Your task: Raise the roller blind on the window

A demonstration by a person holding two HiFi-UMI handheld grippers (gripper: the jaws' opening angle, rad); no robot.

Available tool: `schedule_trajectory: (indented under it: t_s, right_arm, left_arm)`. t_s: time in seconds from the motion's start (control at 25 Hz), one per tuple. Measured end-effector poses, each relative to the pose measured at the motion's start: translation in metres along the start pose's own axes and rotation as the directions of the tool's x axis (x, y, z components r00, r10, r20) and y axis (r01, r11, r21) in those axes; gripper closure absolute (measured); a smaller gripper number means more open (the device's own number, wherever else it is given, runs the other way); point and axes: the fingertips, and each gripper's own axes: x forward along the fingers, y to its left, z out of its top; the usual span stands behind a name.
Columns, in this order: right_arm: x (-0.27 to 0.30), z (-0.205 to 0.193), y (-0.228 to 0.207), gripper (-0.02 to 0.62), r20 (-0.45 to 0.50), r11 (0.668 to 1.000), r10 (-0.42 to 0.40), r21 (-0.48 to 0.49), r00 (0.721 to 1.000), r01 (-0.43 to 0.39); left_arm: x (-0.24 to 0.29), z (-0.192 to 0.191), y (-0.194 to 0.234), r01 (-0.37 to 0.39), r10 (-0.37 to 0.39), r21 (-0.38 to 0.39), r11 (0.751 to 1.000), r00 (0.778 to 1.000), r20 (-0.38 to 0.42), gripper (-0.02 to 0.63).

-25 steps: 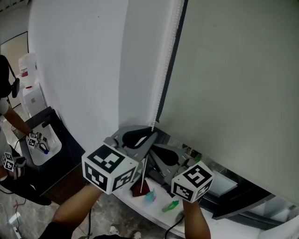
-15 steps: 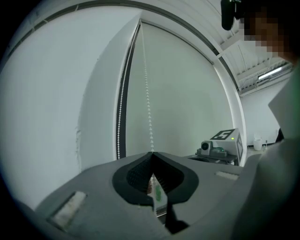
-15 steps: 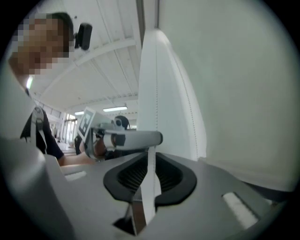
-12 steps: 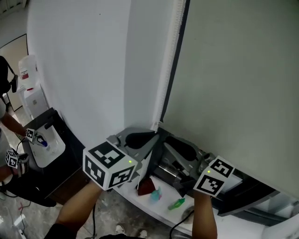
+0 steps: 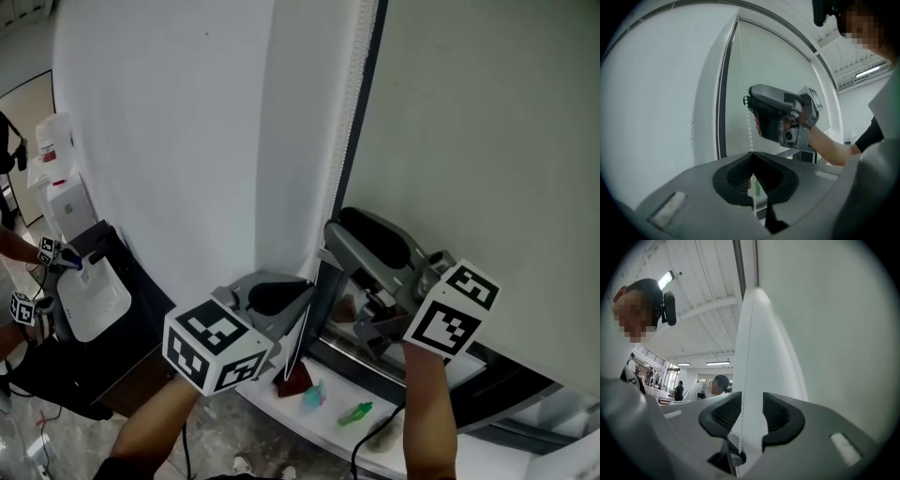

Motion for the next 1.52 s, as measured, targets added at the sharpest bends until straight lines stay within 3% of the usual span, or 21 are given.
schedule_trajectory:
  t_s: [0.24, 0.44, 0.72, 0.88, 1.0, 1.08, 1.2, 1.36, 1.52]
  right_arm:
    - [0.021, 0.019, 0.005, 0.439, -0.003, 0.998, 0.059, -0.013, 0.998, -0.059]
    - [0.032, 0.032, 0.009, 0.439, -0.012, 0.995, 0.078, -0.055, 0.997, -0.079]
    - [0.037, 0.042, 0.016, 0.567, -0.029, 0.992, 0.092, -0.085, 0.995, -0.094]
    - [0.034, 0.038, 0.017, 0.586, -0.018, 0.991, 0.108, -0.073, 0.994, -0.109]
    - [0.026, 0.04, 0.015, 0.589, 0.028, 0.995, 0.067, -0.082, 0.997, -0.064]
    - [0.019, 0.04, 0.008, 0.589, 0.048, 0.997, 0.036, -0.063, 0.998, -0.033]
    - [0.014, 0.041, 0.002, 0.589, 0.056, 0.999, 0.023, -0.037, 0.998, -0.021]
    - [0.01, 0.038, 0.005, 0.589, 0.034, 0.997, -0.002, -0.083, 0.999, 0.005]
    - [0.003, 0.006, -0.001, 0.589, -0.027, 0.994, -0.041, -0.107, 0.999, 0.038]
  left_arm:
    - [-0.002, -0.026, 0.001, 0.006, -0.008, -0.03, 1.0, 0.999, -0.051, 0.597]
    - [0.0, -0.047, -0.002, 0.002, -0.002, -0.003, 1.0, 0.995, -0.098, 0.597]
    - [0.002, -0.067, -0.004, -0.008, 0.01, 0.009, 1.0, 0.99, -0.141, 0.597]
    - [0.002, -0.073, -0.005, -0.003, 0.004, 0.01, 1.0, 0.99, -0.138, 0.597]
    - [0.0, -0.071, -0.006, 0.015, -0.013, 0.014, 1.0, 0.992, -0.127, 0.595]
    - [-0.004, -0.062, -0.008, 0.031, -0.032, -0.016, 0.999, 0.996, -0.084, 0.59]
    - [-0.014, -0.023, -0.011, 0.056, -0.053, -0.06, 0.997, 0.997, 0.05, 0.505]
    - [-0.026, 0.046, -0.014, 0.057, -0.051, -0.032, 0.998, 0.981, 0.186, 0.503]
    - [-0.034, 0.087, -0.006, 0.024, -0.021, -0.007, 1.0, 0.964, 0.264, 0.503]
